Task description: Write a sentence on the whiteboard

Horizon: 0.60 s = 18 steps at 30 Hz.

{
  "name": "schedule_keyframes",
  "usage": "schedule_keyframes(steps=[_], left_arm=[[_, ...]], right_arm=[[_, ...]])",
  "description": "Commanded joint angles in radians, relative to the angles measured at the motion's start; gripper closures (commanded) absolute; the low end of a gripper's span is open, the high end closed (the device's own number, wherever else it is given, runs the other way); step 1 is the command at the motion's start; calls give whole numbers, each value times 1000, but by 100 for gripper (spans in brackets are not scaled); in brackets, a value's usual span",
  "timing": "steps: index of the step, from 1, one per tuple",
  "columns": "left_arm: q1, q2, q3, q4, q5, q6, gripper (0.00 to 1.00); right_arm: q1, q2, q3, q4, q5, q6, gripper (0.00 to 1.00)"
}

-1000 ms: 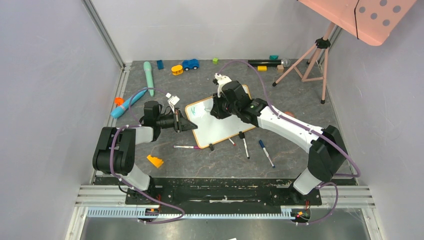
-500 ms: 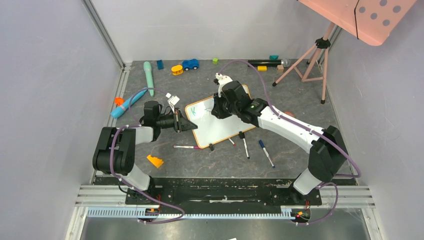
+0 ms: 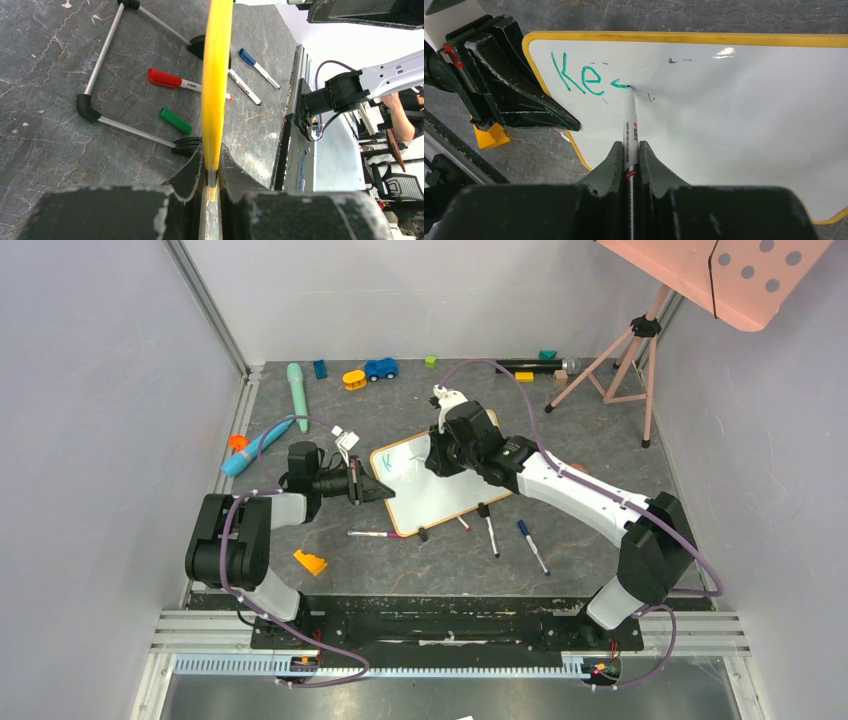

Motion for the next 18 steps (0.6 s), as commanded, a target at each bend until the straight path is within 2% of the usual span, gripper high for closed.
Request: schedule_keyframes(steps=[1, 18], left_arm=[[-11, -5, 9, -23, 29, 4, 98], [-12, -6, 7, -23, 27, 6, 98]], right_arm=[[-21, -6, 30, 8, 74, 1, 100], [-22, 45, 88, 20, -12, -12, 100]])
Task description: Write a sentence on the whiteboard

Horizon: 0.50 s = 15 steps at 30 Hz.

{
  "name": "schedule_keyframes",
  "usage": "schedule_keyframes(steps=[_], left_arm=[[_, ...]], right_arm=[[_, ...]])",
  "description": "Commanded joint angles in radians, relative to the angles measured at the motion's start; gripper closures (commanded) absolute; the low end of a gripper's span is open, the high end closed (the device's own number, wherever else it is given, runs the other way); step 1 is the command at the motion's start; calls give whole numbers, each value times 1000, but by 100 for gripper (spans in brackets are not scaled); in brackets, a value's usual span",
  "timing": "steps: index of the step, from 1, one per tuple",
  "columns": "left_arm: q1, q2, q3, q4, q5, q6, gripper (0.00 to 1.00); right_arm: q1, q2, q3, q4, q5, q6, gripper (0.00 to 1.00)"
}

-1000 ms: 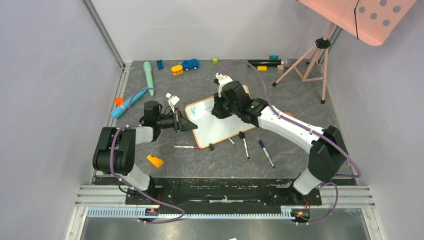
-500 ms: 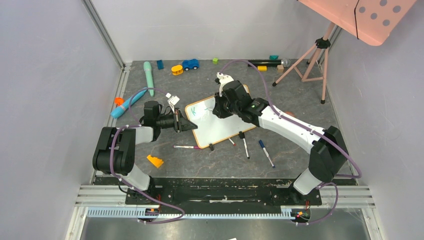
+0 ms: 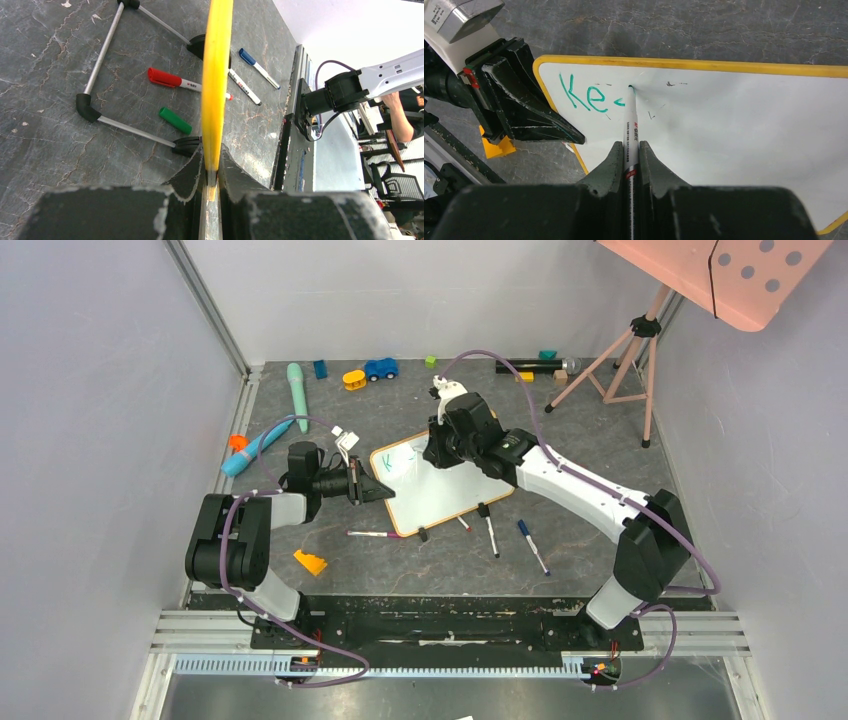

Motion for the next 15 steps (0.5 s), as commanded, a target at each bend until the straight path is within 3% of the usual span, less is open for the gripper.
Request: schedule_keyframes(steps=[1, 15], left_arm=[[-11, -6, 7, -23, 25, 4, 98], [-12, -6, 9, -23, 24, 6, 98]], right_arm=[[-8, 21, 25, 28, -17, -9, 100], [-10, -10, -56, 41, -75, -3, 100]])
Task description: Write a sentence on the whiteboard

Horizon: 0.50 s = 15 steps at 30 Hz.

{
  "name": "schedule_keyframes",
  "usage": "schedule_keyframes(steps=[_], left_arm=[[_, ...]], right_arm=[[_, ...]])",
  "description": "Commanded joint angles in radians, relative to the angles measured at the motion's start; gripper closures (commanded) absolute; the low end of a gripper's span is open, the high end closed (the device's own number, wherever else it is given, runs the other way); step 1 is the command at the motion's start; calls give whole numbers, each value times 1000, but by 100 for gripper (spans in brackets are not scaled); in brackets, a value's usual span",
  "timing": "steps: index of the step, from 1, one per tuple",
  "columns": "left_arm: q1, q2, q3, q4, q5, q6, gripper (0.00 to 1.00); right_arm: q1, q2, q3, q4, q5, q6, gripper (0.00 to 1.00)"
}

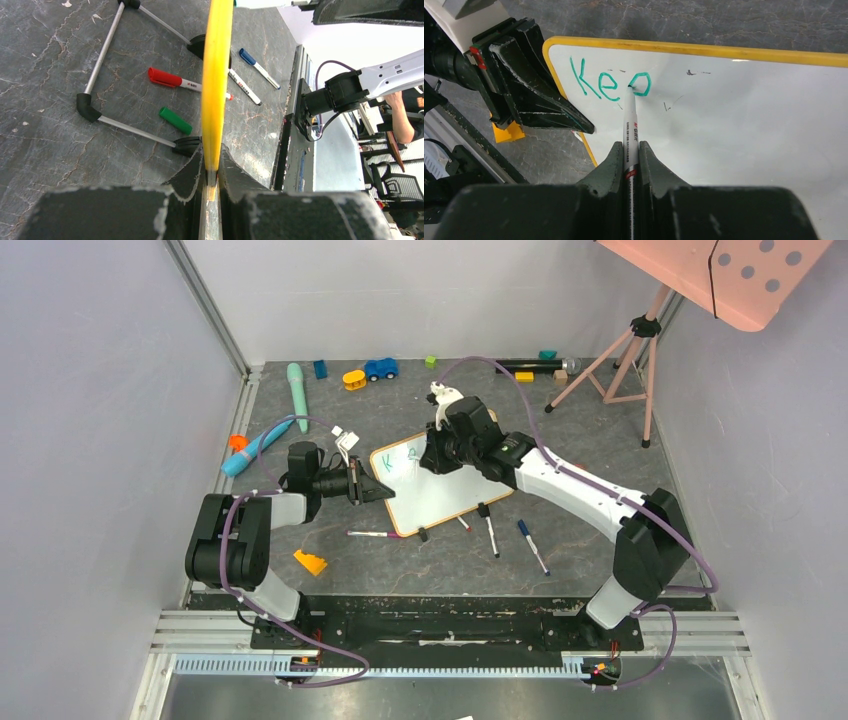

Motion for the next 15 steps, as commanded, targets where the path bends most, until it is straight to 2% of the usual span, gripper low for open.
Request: schedule_keyframes(steps=[1, 15], left_arm=[[-11, -6, 7, -20, 24, 6, 98], [-11, -8, 8, -21, 24, 6, 98]], right_arm=[[-6, -17, -32, 17, 2, -2, 100], [-6, -40, -39, -41, 94, -14, 100]])
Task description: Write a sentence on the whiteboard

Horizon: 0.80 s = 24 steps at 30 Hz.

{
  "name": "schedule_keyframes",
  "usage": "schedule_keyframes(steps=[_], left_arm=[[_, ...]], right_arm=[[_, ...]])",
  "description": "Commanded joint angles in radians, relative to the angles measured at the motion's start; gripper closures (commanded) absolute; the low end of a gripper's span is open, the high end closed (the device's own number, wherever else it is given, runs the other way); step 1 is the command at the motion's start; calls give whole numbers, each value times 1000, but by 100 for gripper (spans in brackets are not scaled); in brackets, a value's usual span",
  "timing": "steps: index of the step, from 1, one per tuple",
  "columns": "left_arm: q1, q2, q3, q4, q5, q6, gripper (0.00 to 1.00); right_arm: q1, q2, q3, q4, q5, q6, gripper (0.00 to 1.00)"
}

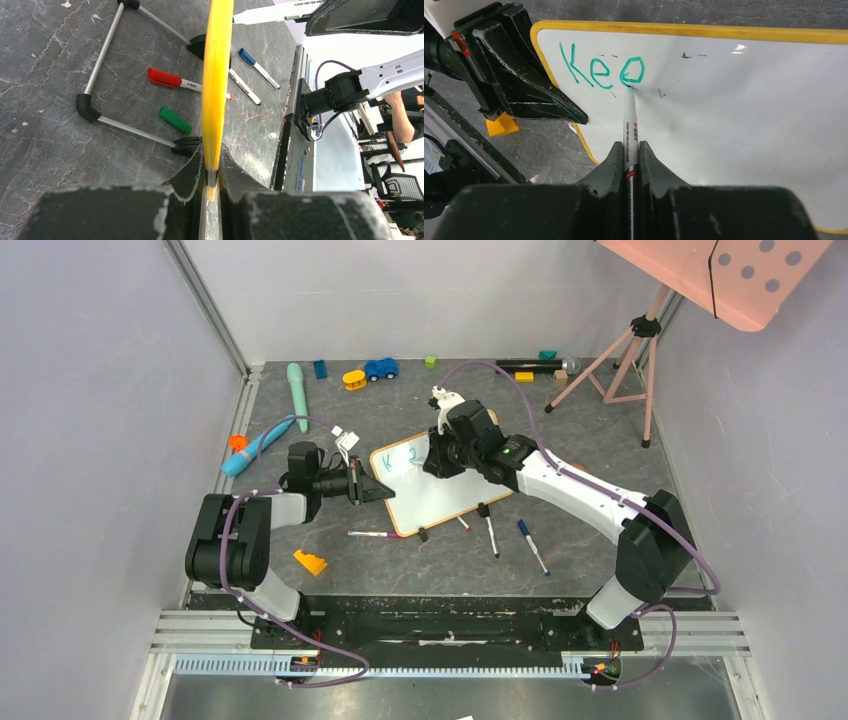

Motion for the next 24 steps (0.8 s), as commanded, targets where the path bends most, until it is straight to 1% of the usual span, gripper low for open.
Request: schedule_keyframes(steps=[1, 6, 15, 24], left_arm=[[-11, -7, 7, -20, 24, 6, 98], [-12, -8, 9, -20, 24, 7, 98], [-11, -9, 8, -21, 24, 7, 98], [-11, -17, 7, -21, 27, 9, 98]], right_arm=[[-6, -28, -7, -34, 112, -15, 100], [-8, -39, -8, -29, 118, -13, 100], [-9, -95, 1, 35, 6, -25, 100], [-23, -82, 41, 11, 38, -26, 100]])
